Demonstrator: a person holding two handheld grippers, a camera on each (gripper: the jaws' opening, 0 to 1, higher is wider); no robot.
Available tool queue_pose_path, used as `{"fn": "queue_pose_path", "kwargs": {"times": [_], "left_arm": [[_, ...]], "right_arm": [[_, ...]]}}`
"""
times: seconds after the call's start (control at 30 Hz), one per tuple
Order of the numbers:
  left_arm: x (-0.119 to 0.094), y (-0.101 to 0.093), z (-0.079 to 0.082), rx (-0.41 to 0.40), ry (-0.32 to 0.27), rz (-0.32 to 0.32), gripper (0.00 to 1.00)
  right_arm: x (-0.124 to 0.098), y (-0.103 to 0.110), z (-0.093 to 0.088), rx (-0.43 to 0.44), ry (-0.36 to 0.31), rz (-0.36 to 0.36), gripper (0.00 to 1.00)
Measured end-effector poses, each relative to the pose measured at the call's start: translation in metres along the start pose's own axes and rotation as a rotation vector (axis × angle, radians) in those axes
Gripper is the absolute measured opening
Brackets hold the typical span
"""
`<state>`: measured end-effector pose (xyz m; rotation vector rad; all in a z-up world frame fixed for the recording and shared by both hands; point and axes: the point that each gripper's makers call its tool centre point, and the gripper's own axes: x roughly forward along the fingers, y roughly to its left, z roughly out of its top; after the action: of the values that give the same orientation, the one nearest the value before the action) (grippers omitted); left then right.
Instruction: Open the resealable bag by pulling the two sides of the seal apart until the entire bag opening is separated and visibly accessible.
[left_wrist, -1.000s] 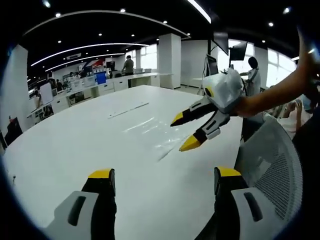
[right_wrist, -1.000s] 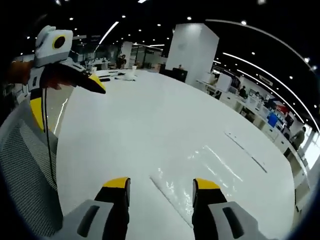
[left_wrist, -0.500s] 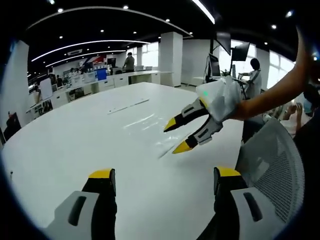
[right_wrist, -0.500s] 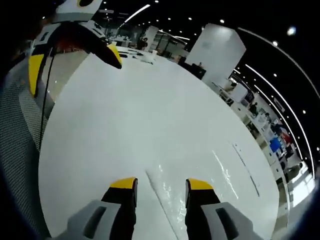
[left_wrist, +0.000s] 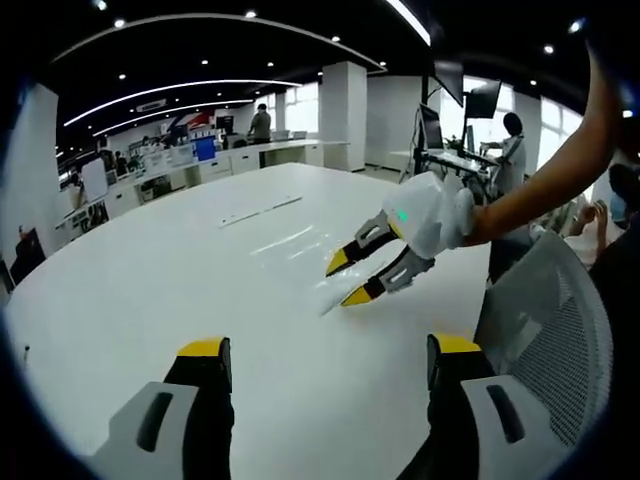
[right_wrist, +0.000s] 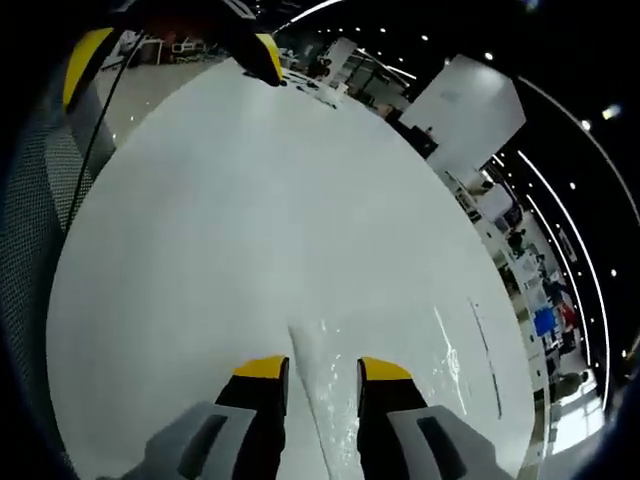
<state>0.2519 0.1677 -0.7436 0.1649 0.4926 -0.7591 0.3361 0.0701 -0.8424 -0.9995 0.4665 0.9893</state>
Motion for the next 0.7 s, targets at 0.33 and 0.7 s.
{"fn": "queue_pose_path", "kwargs": {"times": [0.33, 0.7], "left_arm": [[0.000, -0.001, -0.003, 0.000, 0.019, -0.001, 0.78], [0.002, -0.003, -0.006, -0.010, 0.032, 0.002, 0.77]], "right_arm": [[0.009, -0.001, -0.002, -0.030, 0.005, -0.006, 0.19], [0.012, 0.003, -0.003, -0.050, -0.005, -0.004, 0.03]]}}
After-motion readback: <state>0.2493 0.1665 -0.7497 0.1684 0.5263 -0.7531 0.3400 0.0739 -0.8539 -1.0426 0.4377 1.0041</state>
